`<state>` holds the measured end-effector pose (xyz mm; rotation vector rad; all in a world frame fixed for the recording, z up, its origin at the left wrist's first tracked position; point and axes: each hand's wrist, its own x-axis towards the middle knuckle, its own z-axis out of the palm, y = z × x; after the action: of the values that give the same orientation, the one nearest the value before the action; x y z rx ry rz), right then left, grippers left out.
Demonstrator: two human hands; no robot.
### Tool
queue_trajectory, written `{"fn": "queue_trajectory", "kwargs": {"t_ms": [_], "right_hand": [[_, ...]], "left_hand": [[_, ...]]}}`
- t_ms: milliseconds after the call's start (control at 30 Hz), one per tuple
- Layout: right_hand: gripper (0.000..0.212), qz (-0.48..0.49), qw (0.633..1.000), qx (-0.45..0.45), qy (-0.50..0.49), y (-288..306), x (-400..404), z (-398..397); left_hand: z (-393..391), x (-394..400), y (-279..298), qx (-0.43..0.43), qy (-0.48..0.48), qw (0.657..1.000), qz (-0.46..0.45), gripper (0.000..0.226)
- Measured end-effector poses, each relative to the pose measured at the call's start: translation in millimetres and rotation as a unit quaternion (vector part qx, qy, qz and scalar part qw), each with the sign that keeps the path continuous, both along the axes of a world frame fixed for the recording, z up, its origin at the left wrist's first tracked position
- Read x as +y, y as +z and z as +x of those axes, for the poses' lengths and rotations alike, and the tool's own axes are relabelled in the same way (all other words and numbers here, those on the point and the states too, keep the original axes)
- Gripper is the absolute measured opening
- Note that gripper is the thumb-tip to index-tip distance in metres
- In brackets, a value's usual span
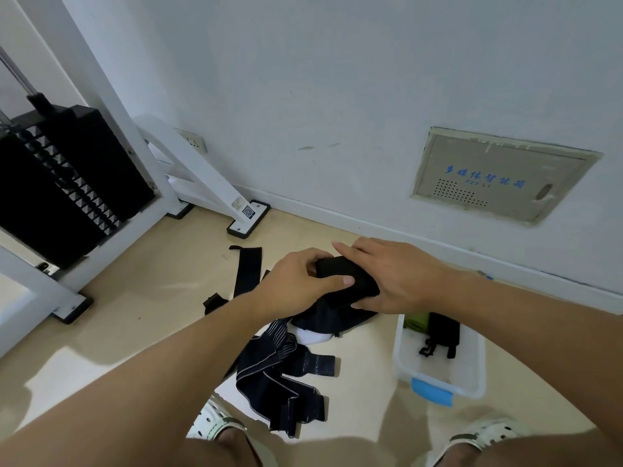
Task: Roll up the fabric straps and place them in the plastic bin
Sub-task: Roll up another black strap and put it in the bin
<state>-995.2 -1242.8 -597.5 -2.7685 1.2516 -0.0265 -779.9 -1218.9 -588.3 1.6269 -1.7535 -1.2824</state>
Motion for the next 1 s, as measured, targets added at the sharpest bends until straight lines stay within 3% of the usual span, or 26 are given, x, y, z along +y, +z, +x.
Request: {"fn": "queue_trajectory", "kwargs": {"t_ms": [67,167,267,433,667,800,900,1000], "right_hand": [[0.096,0.009,1.000,-0.003,-0.001,-2.9,1.4,-6.0],[0.095,0.033,0.999,-0.003,-0.034,-11.8,2.5,-16.2],[0.094,0.090,0.989,-0.028,-0.111,-22.0,1.4,-31.9],[0.090,0.132,0.956,-0.026,-0.261,-50.6,-0.7,-77.2],[0.076,0.222,0.883,0.021,-0.414,-117.2,23.4,-141.3],[0.041,0.270,0.827,-0.077,-0.487,-161.9,24.4,-141.2],[0.046,0.294,0.769,-0.151,-0.547,-212.9,22.7,-126.6],[0.068,0.323,0.695,-0.182,-0.616,-266.3,26.5,-114.4]], "left_hand": [[-4.2,-3.5,-2.2,0.003,0.003,1.000,0.025,0.042],[-13.3,-9.8,-9.0,-0.015,0.003,0.999,0.035,0.059],[-29.2,-15.5,-17.2,-0.094,-0.034,0.995,-0.028,0.084],[-66.2,-22.4,-35.8,-0.244,-0.155,0.952,-0.102,0.090],[-124.8,-28.3,-55.4,-0.282,-0.263,0.920,-0.069,0.092],[-142.4,-30.5,-73.0,-0.301,-0.283,0.910,-0.033,0.090],[-144.3,-34.2,-85.7,-0.319,-0.280,0.906,-0.009,0.089],[-144.5,-37.8,-97.0,-0.340,-0.276,0.899,-0.007,0.088]]}}
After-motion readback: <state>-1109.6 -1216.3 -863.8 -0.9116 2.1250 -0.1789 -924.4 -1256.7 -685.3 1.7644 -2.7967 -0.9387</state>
